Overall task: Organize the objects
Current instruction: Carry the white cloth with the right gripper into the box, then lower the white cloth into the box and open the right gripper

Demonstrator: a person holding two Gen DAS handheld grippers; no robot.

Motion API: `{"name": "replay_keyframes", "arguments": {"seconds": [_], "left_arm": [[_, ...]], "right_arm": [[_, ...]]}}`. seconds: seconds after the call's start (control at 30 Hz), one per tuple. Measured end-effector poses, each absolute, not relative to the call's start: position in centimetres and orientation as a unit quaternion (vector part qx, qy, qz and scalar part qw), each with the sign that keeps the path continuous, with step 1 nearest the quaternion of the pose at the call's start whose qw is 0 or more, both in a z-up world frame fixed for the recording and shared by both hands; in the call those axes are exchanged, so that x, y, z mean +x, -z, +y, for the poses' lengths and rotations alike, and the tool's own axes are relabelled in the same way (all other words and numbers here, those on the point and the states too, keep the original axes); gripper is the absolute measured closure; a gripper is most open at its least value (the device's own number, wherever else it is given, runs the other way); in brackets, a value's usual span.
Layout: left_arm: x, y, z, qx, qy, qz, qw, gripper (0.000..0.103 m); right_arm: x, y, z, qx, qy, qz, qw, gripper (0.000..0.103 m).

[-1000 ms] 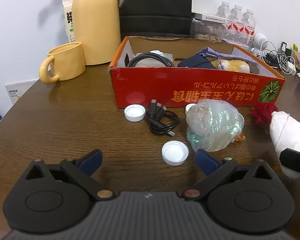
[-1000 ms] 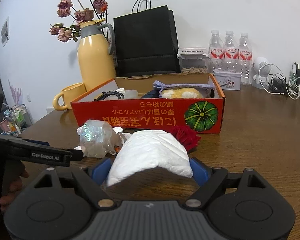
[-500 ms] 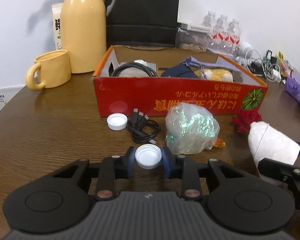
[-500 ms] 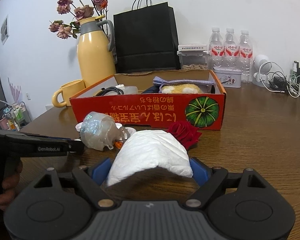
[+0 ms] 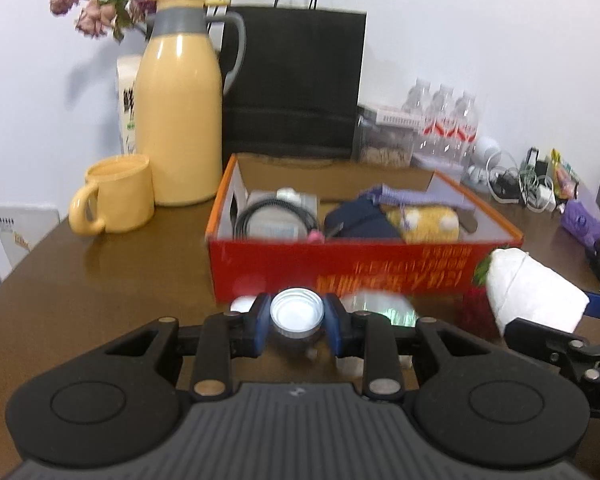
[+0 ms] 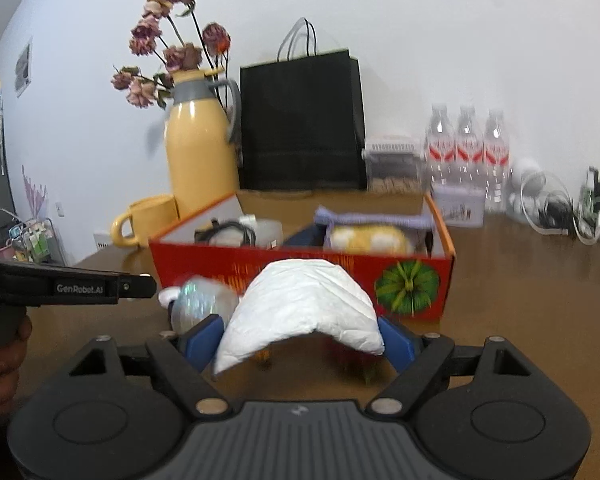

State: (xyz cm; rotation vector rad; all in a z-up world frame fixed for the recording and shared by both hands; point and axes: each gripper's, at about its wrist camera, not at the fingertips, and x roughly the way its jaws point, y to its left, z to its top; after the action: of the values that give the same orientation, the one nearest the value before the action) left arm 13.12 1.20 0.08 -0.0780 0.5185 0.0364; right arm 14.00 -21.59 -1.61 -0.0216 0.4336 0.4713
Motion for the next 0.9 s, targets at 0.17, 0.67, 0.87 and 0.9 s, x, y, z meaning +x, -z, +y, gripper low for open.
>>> {"name": "replay_keyframes", "arguments": {"seconds": [0.17,0.67,0.87,0.9], "left_arm": [[14.8,-2.1,1.0,-0.036,-0.016,0.227,0.973,0.074],[23.5,-3.3,2.0,-0.052,-0.034,0.195,0.979,0.074],[26.6,-2.1,2.5,-0.054,-0.033,0.211,0.975,0.074],[27.0,-1.9,2.6,-0.052,-0.033,0.213,0.975,0.074]], "right_arm": [[15.7,-0.5,-20.1,-0.033,-0.234,0.181,0.955,0.02],[25.8,-2.0,-15.3,-0.073,-0.225,0.158,0.959,0.02],[29.8,-0.3,-14.2,-0.071,-0.226,0.176,0.956,0.02],[30.4,0.0,-14.0,-0.073,-0.226,0.18,0.955,0.02]]}}
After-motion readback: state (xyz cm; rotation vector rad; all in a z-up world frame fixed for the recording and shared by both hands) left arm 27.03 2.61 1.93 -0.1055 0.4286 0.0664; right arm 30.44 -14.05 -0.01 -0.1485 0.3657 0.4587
